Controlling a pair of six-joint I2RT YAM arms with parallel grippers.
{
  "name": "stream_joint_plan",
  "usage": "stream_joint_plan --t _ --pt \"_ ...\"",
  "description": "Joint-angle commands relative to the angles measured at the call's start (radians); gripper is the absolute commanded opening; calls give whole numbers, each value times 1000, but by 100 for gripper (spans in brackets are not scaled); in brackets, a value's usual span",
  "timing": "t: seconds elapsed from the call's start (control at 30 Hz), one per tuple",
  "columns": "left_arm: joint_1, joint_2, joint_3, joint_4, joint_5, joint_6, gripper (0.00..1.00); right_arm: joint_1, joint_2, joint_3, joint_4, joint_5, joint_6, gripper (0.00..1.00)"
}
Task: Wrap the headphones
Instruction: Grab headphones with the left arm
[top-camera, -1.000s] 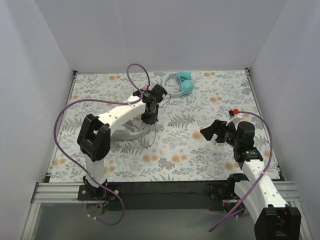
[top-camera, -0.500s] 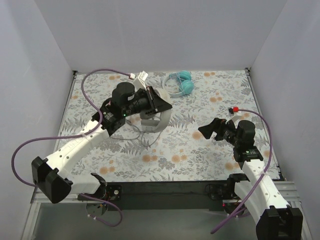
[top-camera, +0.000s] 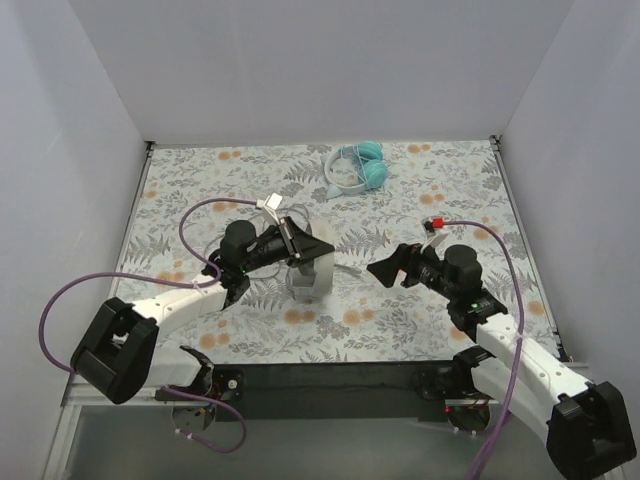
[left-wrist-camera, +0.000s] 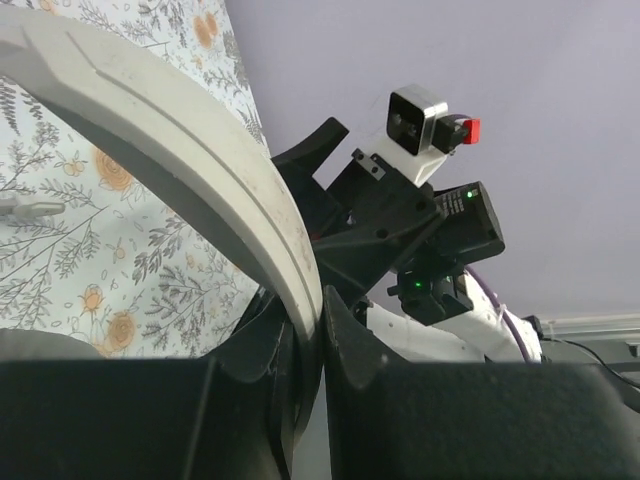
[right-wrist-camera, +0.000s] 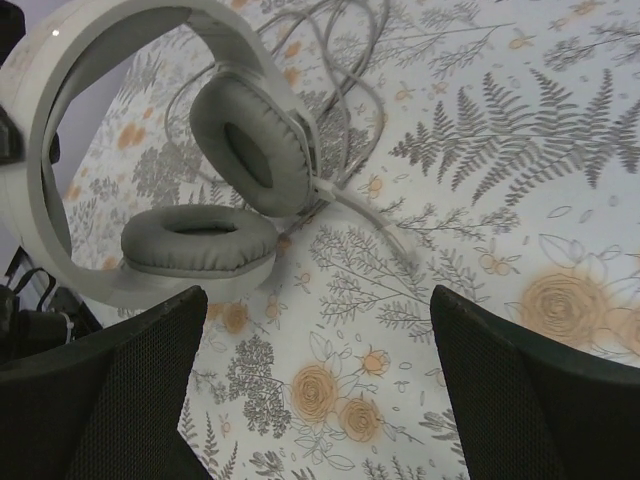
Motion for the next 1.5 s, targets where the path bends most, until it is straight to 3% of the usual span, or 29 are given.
stream_joint_plan --t 0.0,0.17,0.23,0.5,0.77,0.93,1.03,1.2,1.47 --pt "64 -89 -75 216 93 -56 2 161 68 31 127 154 28 97" --pt "171 -172 -198 210 179 -39 22 327 209 91 190 286 31 96" --pt "207 -206 -209 110 203 14 28 364 269 117 210 326 29 96" --pt "300 -373 -244 -205 185 169 36 507 441 246 217 421 11 96" --pt "308 -509 -152 -750 -130 334 42 573 610 327 208 484 42 96" --pt "308 -504 -98 -1006 -366 306 51 597 685 404 172 503 37 96" --pt "308 -453 -46 -1120 -490 262 51 605 714 427 149 509 36 96" --pt "305 -396 -38 -1137 -560 239 46 613 751 482 115 523 36 96" --pt "267 -223 -42 -997 -507 217 34 604 702 502 24 610 -27 96"
